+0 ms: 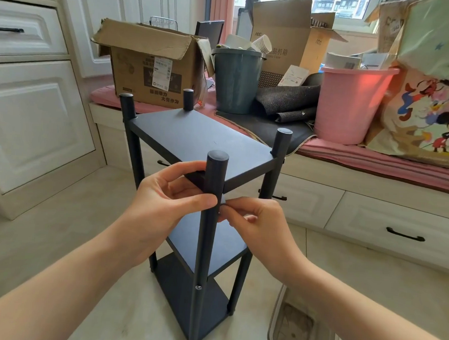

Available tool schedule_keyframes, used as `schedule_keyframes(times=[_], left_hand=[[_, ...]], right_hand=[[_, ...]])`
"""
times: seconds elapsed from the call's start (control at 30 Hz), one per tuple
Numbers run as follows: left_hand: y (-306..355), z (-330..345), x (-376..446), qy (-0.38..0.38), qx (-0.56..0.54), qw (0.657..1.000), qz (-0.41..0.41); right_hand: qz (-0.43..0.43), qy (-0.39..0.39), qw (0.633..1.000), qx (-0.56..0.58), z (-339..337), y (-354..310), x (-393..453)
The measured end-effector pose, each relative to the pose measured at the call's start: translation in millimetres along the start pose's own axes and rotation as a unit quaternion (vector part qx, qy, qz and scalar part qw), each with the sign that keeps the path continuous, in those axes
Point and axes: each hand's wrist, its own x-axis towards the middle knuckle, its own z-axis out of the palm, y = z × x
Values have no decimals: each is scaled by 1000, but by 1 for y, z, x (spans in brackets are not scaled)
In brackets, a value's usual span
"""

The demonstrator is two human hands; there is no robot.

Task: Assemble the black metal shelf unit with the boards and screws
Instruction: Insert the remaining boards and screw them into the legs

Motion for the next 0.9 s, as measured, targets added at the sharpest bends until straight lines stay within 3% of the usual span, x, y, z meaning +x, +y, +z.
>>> schedule_keyframes(times=[0.6, 0.9], left_hand=[[-1, -3, 3, -8, 25, 999, 18], [3, -2, 0, -16, 30, 999, 19]], right_hand=[[-1, 9, 1000, -25, 25, 1, 16], [-15, 5, 1000, -19, 6, 6, 6]])
